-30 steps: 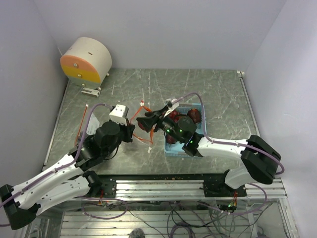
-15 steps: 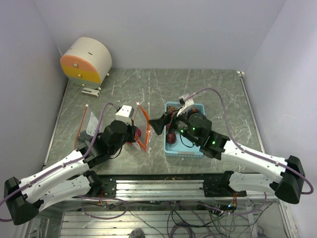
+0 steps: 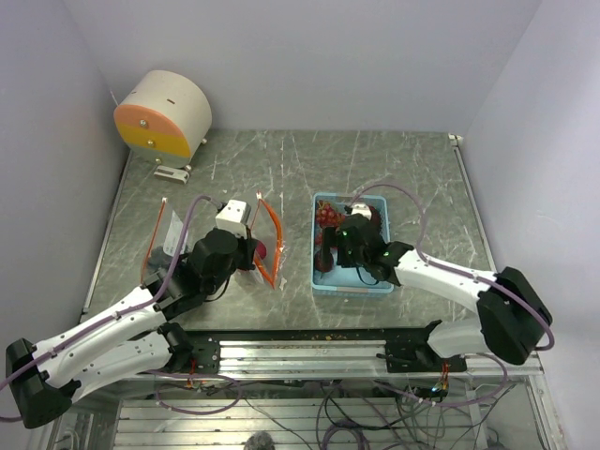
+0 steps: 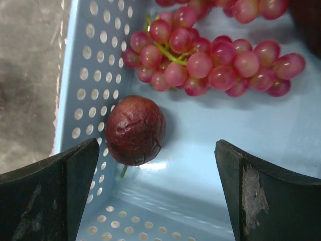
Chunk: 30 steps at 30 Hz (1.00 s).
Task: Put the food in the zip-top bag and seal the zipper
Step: Pick up the fake fruit from the bin.
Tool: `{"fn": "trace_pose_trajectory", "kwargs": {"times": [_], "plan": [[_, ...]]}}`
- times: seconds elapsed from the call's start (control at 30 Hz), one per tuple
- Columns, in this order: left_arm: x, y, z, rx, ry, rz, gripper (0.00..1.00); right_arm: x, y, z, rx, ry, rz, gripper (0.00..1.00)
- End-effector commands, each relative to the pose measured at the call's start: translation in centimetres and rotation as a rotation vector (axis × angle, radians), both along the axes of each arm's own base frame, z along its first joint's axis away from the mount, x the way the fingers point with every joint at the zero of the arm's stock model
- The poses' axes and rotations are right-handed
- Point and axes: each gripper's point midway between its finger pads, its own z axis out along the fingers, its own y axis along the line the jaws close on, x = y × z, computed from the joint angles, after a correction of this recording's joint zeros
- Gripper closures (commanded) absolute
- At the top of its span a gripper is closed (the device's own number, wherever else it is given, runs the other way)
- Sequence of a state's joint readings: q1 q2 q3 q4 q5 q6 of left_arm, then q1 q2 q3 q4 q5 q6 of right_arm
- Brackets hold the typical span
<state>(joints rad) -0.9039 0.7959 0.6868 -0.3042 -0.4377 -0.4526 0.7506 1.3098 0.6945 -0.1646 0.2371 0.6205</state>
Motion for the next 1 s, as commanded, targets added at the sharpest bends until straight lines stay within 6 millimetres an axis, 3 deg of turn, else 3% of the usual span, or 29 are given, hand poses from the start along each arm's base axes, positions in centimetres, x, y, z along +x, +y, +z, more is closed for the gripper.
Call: {"fn": "trace_pose_trajectory", "kwargs": {"times": [0.0,0.2,0.27,0.4,0.53,0.57,0.67,0.83,0.97], "plan": [[0.1,0.4,0.2,-0.006,-0.013,0.017,0.93,-0.4,1.6,-1.6,0.028,0.055,0.075,0.0],[0.1,0.4,-0.1,-0.003,-0.009,0.02,0.93,-0.1,2.6,-3.7,0.026,0.069,0.123,0.0],[0.1,0.3,-0.2,0.002,-0.004,0.019,0.93,0.3,2.5,-4.3,0.006,0.069,0.116,0.05],[0.1,0.5,0.0,0.008,-0.007,0.023,0.93,0.2,2.5,-5.4,-0.02,0.093,0.129,0.45],[0.1,0.5,0.4,0.0,-0.015,0.022,0.93,0.5,2.2,-5.4,-0.038,0.076,0.125,0.76],[0.1,0.4,0.4,0.0,-0.014,0.02,0.93,0.6,2.1,-4.8,-0.035,0.059,0.124,0.85],[0.2,0.4,0.2,0.009,-0.007,0.02,0.93,1.0,1.9,-2.1,-0.029,0.004,0.125,0.93],[0.1,0.3,0.2,-0.001,-0.007,0.013,0.93,0.9,2.6,6.1,0.078,-0.177,0.2,0.93],[0.0,0.3,0.1,-0.003,-0.004,0.015,0.93,-0.7,3.8,12.4,0.23,-0.321,0.307,0.91]]}}
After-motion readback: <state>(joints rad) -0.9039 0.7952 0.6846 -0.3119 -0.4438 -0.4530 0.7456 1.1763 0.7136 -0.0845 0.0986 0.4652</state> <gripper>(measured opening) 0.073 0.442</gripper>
